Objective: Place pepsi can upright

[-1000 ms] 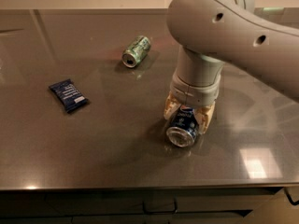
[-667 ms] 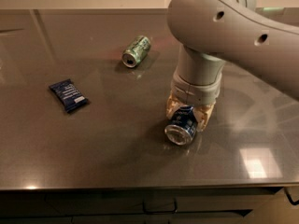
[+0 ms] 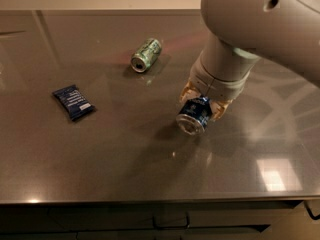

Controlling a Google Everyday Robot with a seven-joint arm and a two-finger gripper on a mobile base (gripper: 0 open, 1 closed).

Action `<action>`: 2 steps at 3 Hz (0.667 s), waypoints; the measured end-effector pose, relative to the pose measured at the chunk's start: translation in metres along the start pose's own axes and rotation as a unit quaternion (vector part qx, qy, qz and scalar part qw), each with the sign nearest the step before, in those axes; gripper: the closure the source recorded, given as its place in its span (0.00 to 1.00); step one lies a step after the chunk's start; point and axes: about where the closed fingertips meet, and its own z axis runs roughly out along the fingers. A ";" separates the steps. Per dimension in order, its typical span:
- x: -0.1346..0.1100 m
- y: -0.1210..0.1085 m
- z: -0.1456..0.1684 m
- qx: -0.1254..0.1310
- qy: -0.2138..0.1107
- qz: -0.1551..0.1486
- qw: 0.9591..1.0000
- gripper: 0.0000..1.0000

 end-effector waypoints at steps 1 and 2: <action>0.017 -0.016 -0.020 0.084 0.032 0.006 0.996 1.00; 0.031 -0.032 -0.039 0.158 0.051 0.002 0.986 1.00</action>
Offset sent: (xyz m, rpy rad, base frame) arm 0.0458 0.0097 0.0801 0.3388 -0.3948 0.0848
